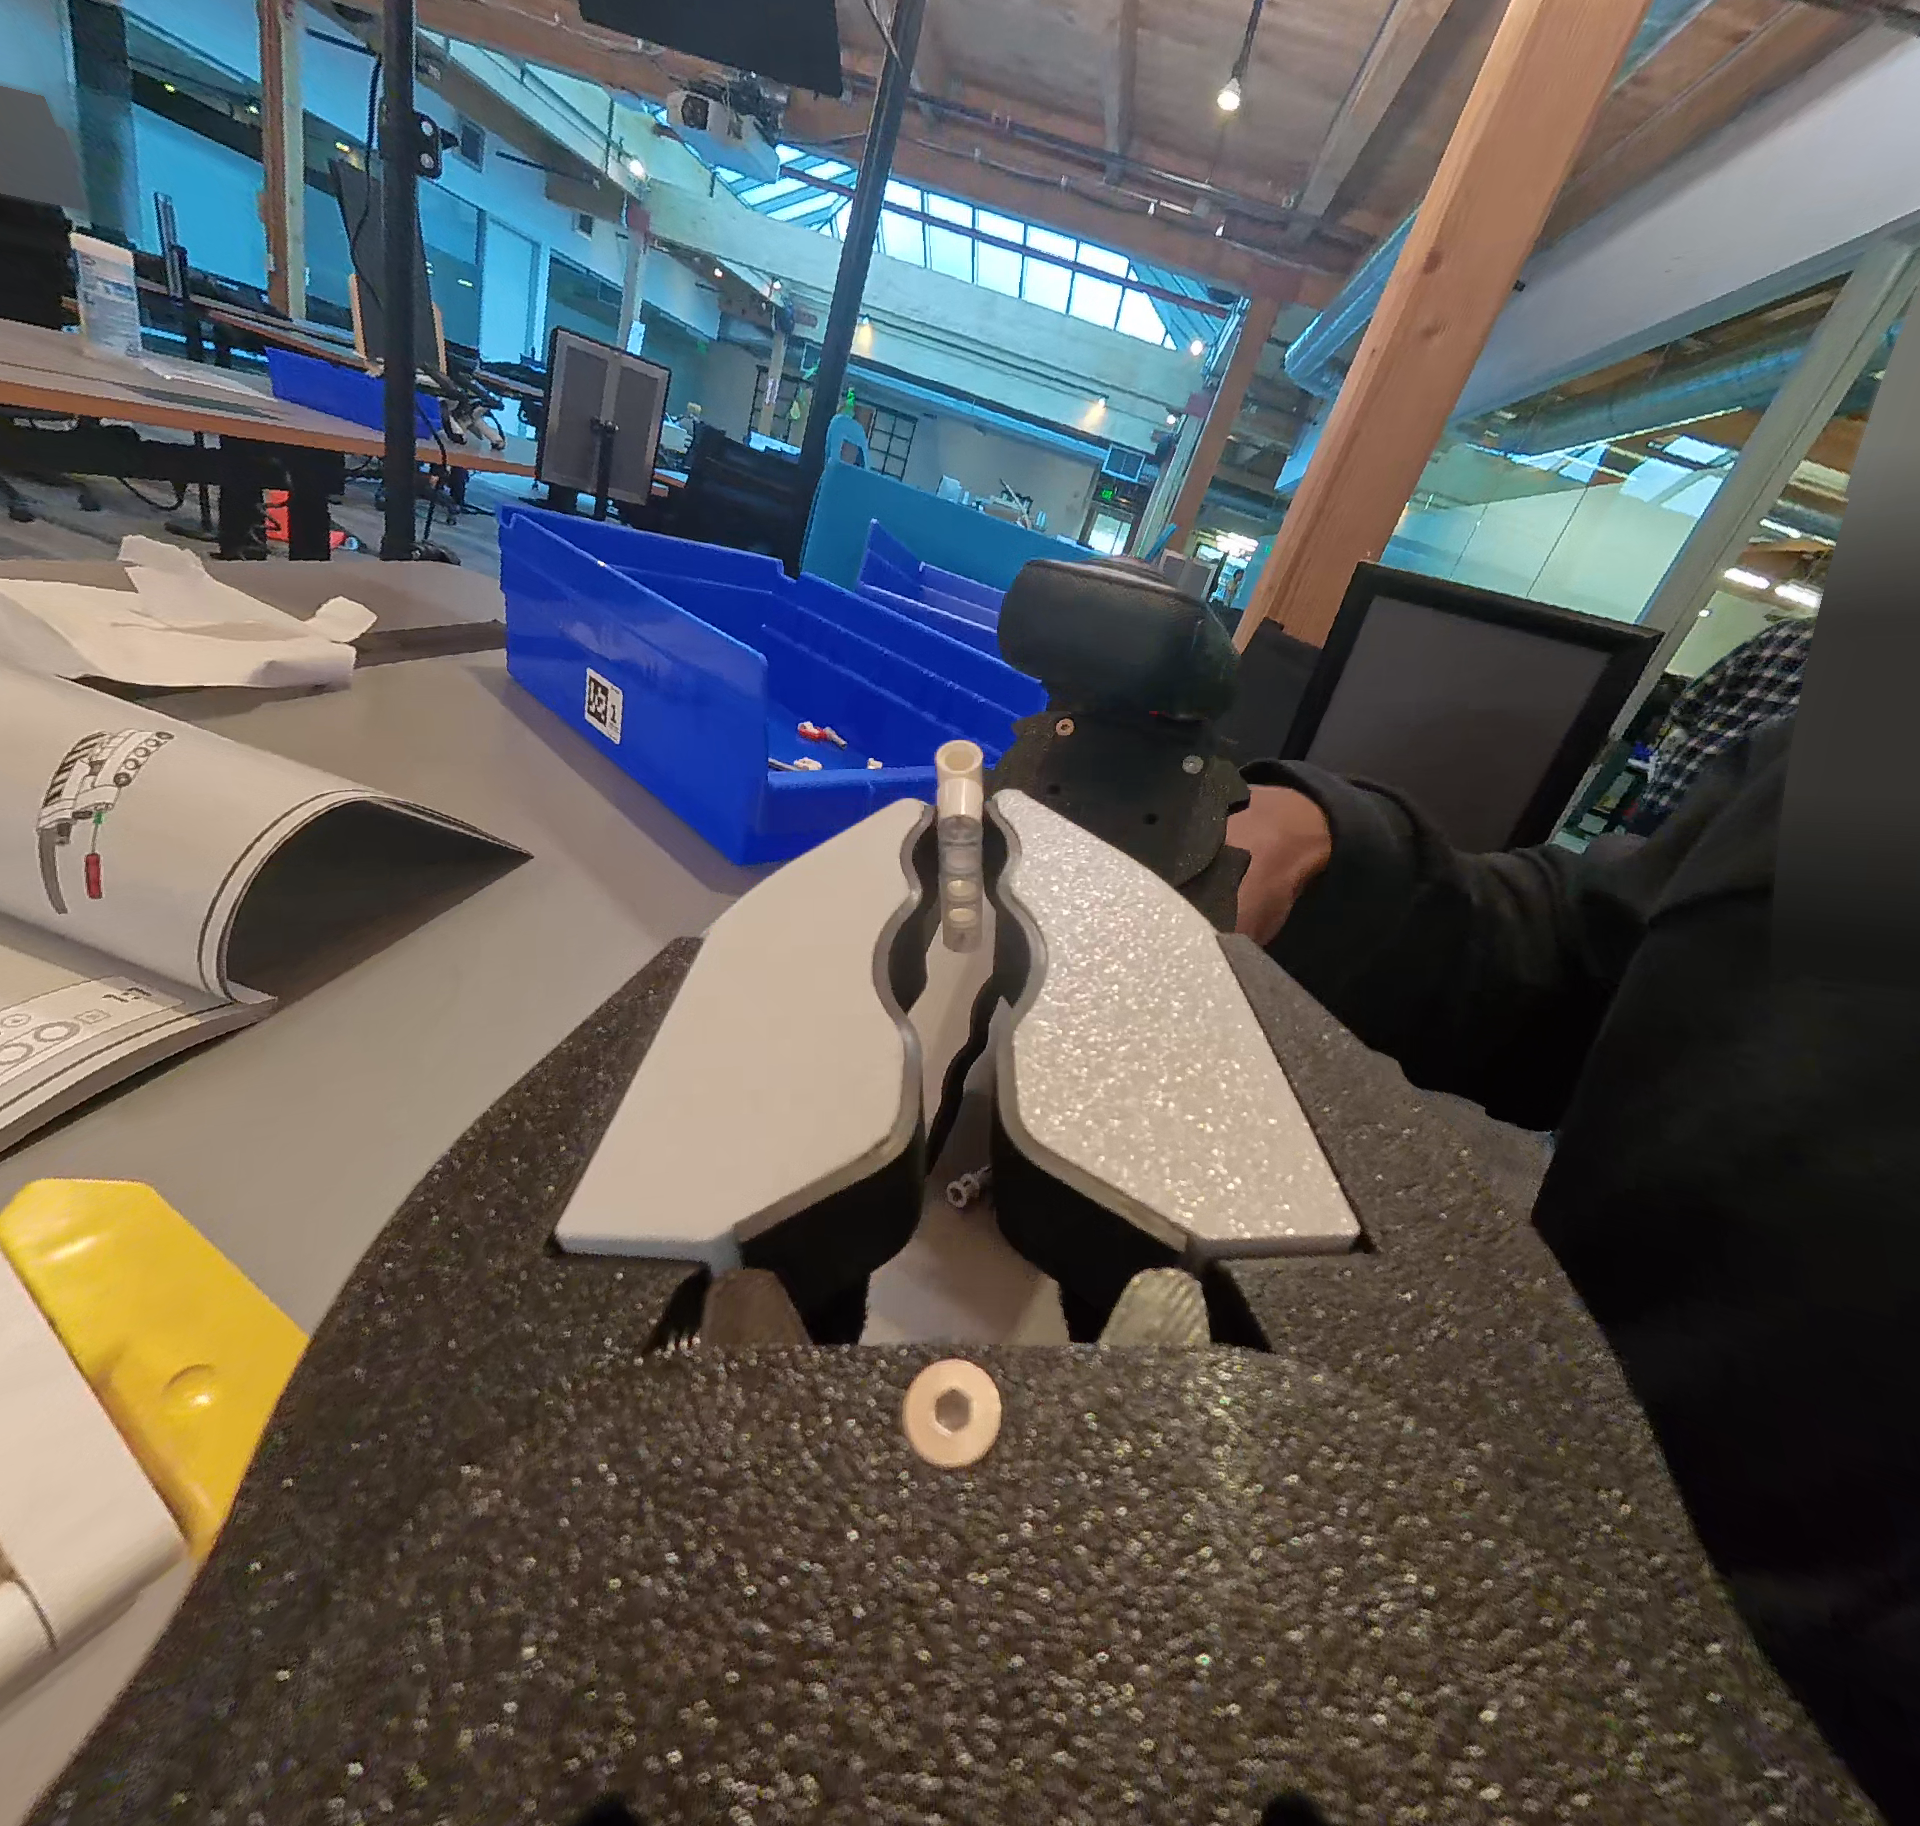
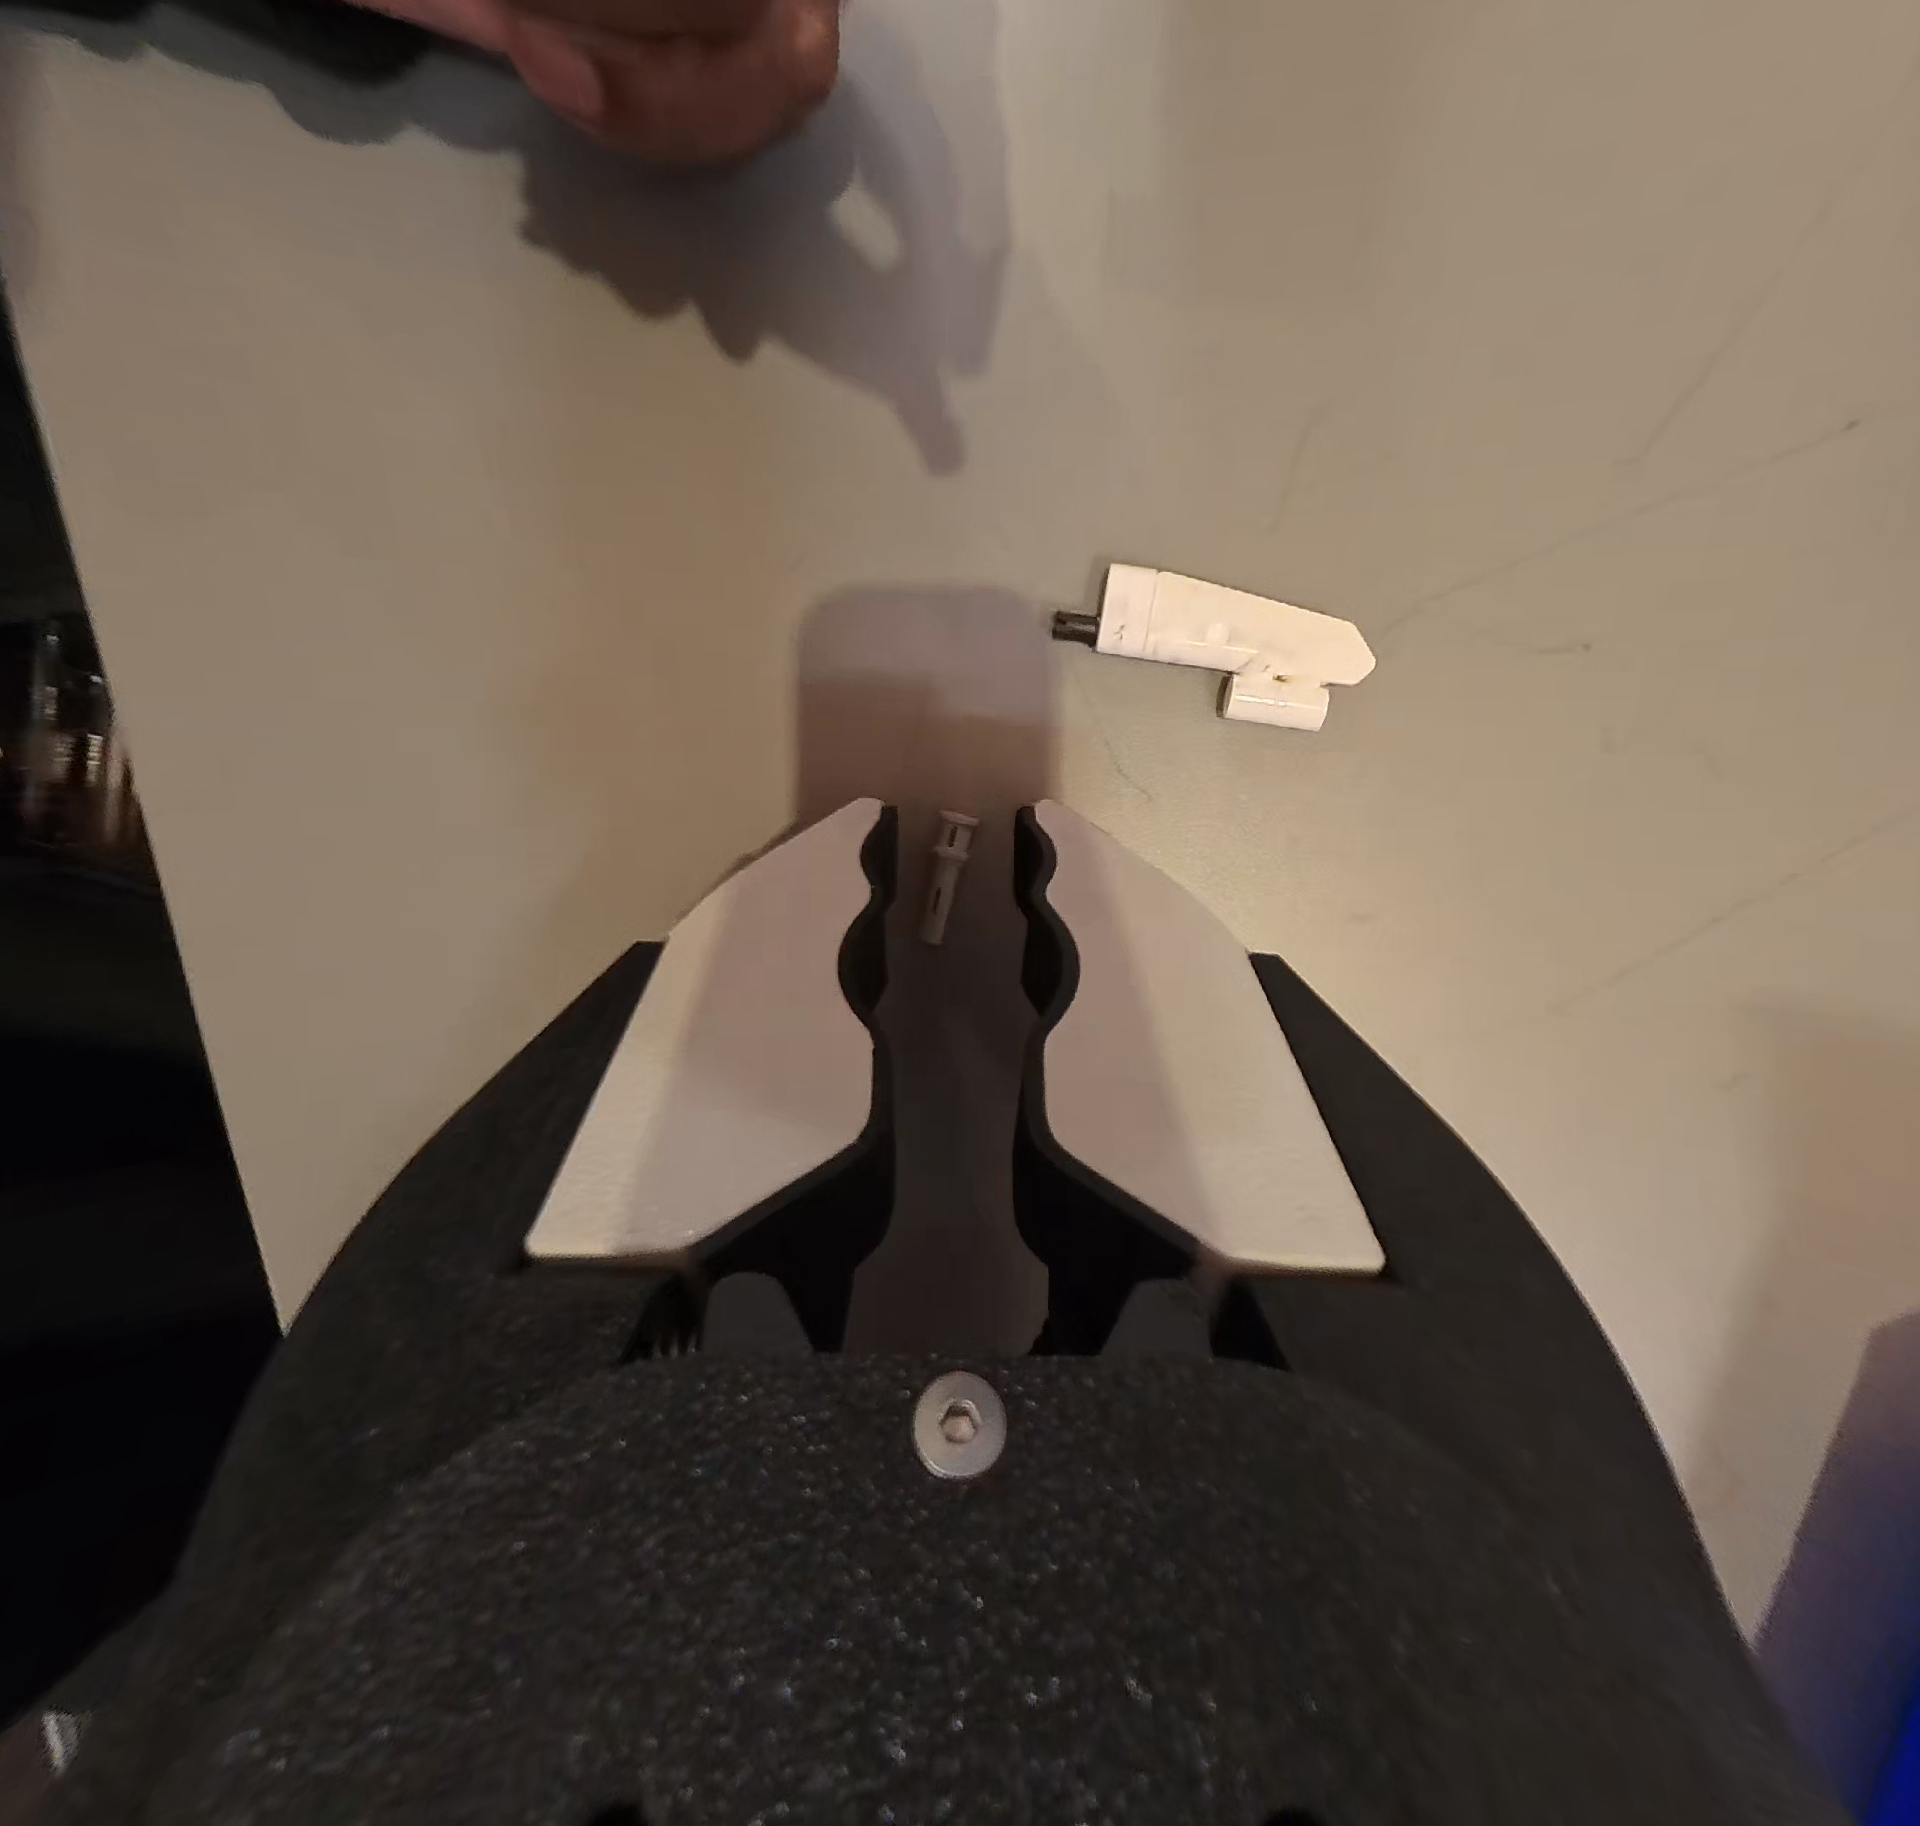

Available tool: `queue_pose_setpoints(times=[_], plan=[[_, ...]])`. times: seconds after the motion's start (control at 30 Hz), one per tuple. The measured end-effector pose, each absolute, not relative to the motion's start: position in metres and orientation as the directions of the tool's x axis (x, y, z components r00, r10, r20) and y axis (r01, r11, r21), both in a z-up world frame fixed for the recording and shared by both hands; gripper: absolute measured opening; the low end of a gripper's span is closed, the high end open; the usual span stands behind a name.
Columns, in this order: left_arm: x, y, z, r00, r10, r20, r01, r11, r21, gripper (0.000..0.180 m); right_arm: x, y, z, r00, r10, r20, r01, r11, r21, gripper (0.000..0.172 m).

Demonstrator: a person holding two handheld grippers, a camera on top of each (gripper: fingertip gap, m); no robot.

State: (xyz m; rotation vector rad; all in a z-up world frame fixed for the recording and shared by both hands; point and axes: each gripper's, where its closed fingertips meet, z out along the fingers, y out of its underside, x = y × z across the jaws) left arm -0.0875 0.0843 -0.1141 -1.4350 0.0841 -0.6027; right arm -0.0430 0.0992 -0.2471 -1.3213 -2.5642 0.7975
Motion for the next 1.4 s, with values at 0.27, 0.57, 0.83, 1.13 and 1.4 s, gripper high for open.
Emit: queue_pose_setpoints(times=[0.27,0.57,0.83,1.13,1.4], plan=[[-0.088,0.087,-0.124,0.845,-0.429,0.321,0.336,-0.042,-0.941,0.008,-0.041,0.098,-0.25,-0.629,0.77,-0.101,0.711,0.519,-0.474,0.007],[-0.091,0.089,-0.127,0.77,-0.461,0.441,0.451,-0.096,-0.887,0.008,-0.091,0.099,-0.142,-0.616,0.733,-0.291,0.411,-0.016,-0.911,0.006],[-0.09,0.088,-0.123,0.691,-0.505,0.517,0.54,-0.114,-0.834,0.008,-0.095,0.088,-0.101,-0.708,0.499,-0.501,0.279,-0.453,-0.846,0.006],[-0.089,0.084,-0.116,0.631,-0.552,0.545,0.595,-0.105,-0.796,0.008,-0.098,0.081,-0.1,-0.717,0.471,-0.514,0.246,-0.519,-0.819,0.006],[-0.088,0.081,-0.111,0.608,-0.578,0.544,0.613,-0.094,-0.784,0.008,-0.1,0.077,-0.102,-0.717,0.467,-0.518,0.236,-0.536,-0.81,0.006]])
